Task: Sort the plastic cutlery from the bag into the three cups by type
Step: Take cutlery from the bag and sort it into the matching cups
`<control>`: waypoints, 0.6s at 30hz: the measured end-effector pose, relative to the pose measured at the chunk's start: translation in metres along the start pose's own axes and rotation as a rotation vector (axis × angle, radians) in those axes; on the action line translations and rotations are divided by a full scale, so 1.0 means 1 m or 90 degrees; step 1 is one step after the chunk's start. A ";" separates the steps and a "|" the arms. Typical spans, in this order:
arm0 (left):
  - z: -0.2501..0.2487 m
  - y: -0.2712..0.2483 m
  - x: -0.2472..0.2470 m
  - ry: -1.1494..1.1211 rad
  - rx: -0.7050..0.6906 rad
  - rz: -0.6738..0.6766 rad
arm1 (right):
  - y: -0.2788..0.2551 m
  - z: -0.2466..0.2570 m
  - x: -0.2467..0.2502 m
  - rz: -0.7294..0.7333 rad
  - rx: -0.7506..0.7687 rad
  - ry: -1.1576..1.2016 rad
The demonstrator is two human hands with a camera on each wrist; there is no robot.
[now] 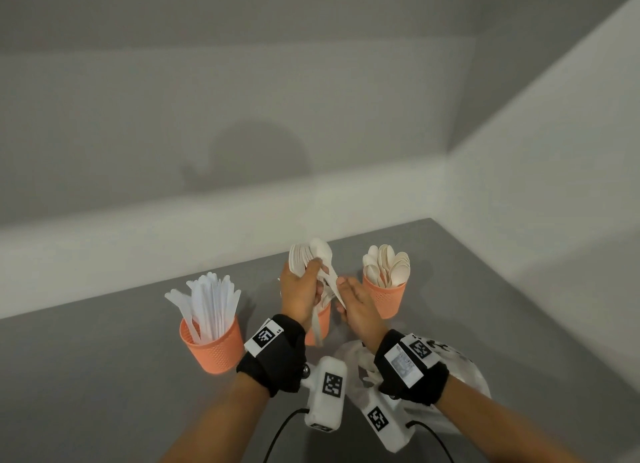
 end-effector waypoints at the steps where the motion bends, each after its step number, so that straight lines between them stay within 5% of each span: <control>1: 0.001 -0.001 -0.003 -0.007 0.008 0.009 | 0.001 -0.002 0.000 -0.008 0.004 -0.006; 11: 0.010 -0.002 -0.002 -0.061 0.075 -0.014 | 0.008 -0.004 0.015 -0.038 0.006 -0.084; 15: 0.008 0.000 0.006 -0.149 0.086 -0.006 | 0.020 -0.001 0.043 -0.079 -0.020 -0.046; 18: 0.006 0.004 0.021 -0.088 0.051 -0.013 | 0.025 0.016 0.068 -0.126 0.020 -0.001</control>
Point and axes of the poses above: each hand's wrist, its own y-axis towards the middle knuckle, its own x-axis out of the back of the hand, z = x × y, the point moved 10 cm from there along y, towards the middle knuckle, and after that the axes turned 8 degrees about -x, right-handed, at the moved point
